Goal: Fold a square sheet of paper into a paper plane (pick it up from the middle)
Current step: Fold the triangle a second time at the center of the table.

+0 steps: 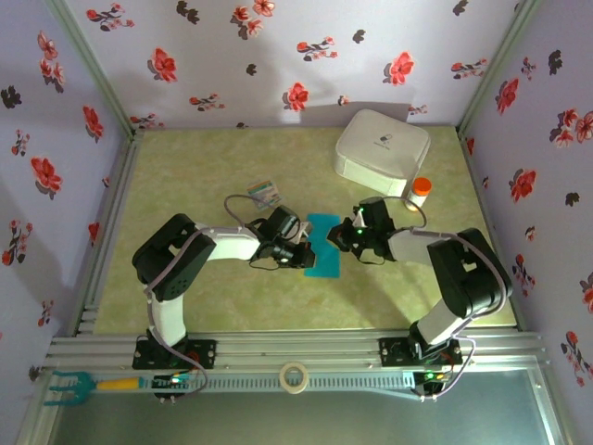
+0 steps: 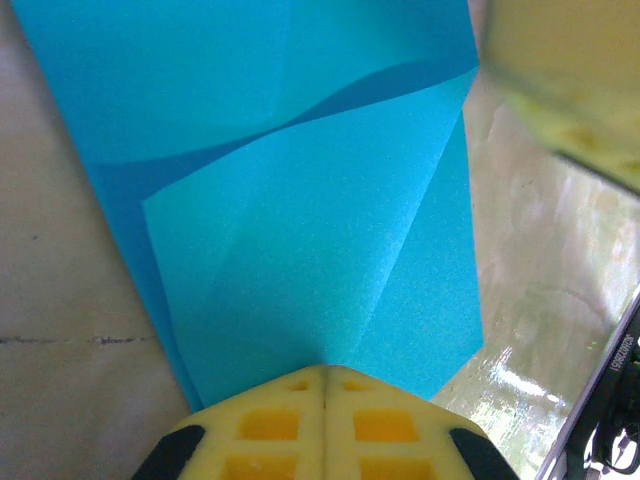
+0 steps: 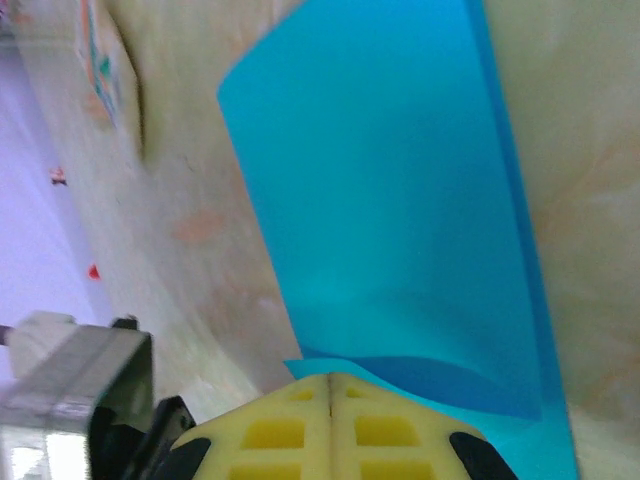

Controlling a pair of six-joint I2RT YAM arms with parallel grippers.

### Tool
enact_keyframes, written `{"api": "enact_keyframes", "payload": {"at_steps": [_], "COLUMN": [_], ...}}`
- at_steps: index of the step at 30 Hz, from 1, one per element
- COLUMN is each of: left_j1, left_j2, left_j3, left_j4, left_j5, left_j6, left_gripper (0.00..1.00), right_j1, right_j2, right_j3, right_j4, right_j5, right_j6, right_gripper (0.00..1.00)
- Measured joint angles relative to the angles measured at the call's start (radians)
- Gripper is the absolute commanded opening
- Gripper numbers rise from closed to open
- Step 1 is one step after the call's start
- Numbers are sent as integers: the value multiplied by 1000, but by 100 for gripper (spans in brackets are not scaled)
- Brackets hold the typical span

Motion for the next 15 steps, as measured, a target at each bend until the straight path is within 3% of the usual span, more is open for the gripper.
{"api": "enact_keyframes", "payload": {"at_steps": [15], "left_j1": [-1], "left_j2": [-12], "left_j3": [77], "left_j4": [-126], "left_j5": [-19], "left_j6": [-4], "left_gripper": [3], "right_j1": [-13], "right_j2": [69], "right_j3": [-6], "right_j4": [2], "right_j5": [9], "right_j6": [2], "right_gripper": [0]}}
